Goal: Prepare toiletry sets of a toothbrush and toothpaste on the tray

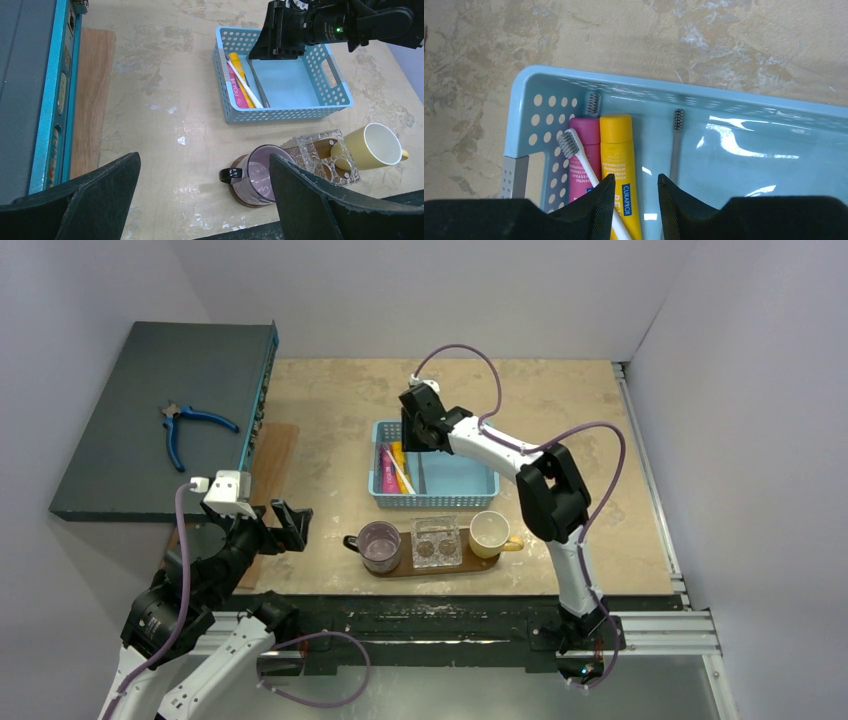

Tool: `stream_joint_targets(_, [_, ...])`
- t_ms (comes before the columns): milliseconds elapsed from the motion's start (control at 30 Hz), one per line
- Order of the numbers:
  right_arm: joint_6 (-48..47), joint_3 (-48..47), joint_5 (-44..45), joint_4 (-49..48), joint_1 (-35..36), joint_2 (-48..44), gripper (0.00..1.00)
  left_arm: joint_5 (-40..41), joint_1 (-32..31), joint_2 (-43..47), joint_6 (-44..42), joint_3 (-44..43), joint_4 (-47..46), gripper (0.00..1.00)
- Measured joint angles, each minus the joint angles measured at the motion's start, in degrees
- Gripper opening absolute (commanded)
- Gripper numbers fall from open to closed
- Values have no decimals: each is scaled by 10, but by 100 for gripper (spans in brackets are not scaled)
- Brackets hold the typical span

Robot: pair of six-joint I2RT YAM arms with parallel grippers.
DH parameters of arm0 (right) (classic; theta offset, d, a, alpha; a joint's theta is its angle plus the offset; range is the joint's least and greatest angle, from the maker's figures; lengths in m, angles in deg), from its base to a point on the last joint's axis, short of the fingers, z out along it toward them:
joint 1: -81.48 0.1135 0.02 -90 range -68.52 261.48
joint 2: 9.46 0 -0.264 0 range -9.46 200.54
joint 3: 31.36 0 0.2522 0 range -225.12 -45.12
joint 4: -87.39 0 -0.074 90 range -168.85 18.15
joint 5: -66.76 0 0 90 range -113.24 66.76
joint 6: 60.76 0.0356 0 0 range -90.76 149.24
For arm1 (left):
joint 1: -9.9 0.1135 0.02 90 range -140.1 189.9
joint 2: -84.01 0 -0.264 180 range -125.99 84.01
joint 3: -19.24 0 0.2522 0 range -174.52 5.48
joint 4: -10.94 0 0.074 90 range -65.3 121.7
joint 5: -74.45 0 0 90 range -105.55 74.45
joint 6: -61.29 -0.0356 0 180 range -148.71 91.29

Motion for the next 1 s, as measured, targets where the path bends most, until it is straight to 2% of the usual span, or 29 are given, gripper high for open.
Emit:
stream_joint_targets(367, [7, -1, -38, -7, 0, 46, 43, -2, 0, -1, 0, 0, 0, 100])
stream_joint_targets(1000, [9, -24, -72, -23, 0, 66, 45, -6, 2, -3, 0, 0, 0, 100])
